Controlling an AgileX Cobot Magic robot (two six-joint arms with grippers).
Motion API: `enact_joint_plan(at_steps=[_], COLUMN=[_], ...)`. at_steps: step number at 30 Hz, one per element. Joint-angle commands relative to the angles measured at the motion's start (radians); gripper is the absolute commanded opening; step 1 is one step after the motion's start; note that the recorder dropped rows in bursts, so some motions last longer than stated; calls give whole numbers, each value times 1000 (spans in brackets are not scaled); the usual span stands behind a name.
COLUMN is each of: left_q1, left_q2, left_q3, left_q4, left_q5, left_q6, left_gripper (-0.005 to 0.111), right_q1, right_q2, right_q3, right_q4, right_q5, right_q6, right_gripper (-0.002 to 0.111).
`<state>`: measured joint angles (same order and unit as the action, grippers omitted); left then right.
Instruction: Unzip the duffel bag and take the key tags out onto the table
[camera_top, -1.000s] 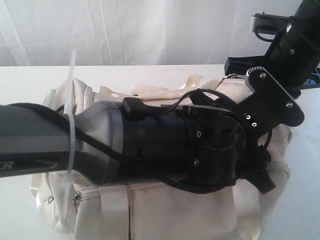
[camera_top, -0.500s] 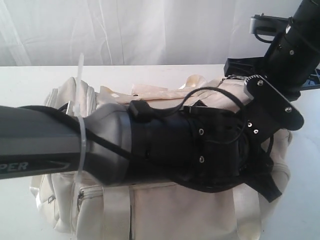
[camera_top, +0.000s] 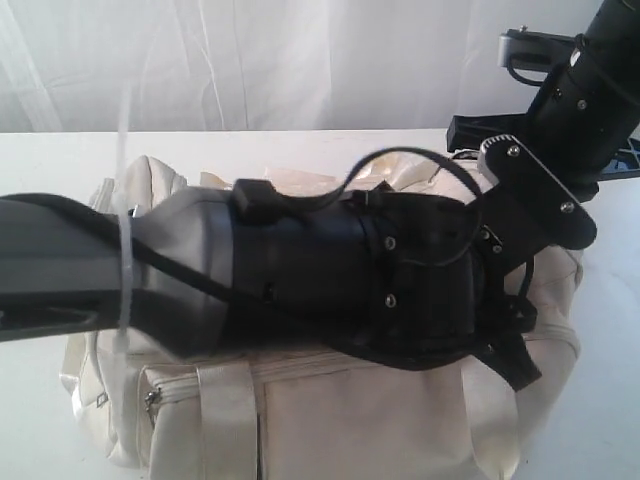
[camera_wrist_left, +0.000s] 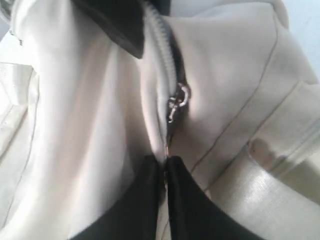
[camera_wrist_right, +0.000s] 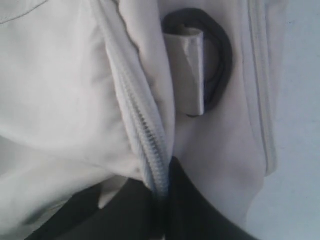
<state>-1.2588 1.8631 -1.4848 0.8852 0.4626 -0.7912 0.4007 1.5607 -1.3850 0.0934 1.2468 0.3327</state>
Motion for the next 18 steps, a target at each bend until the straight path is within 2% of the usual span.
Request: enact_joint_plan(at_steps=[1, 7, 18], left_q1=[1, 1, 1], left_q2=[-70, -96, -94], left_q3=[6, 6, 6], left_q4=[-53, -130, -154], left_q5=[63, 151, 274], left_q6=[55, 196, 282], left_gripper=[0, 0, 0], right_q1=[-5, -5, -5], right_q2=[-13, -13, -13], right_q3=[-10, -10, -10], right_q4=[-22, -22, -30], right_q5=[-26, -26, -26], right_q6=[3, 3, 3], right_gripper=[0, 0, 0])
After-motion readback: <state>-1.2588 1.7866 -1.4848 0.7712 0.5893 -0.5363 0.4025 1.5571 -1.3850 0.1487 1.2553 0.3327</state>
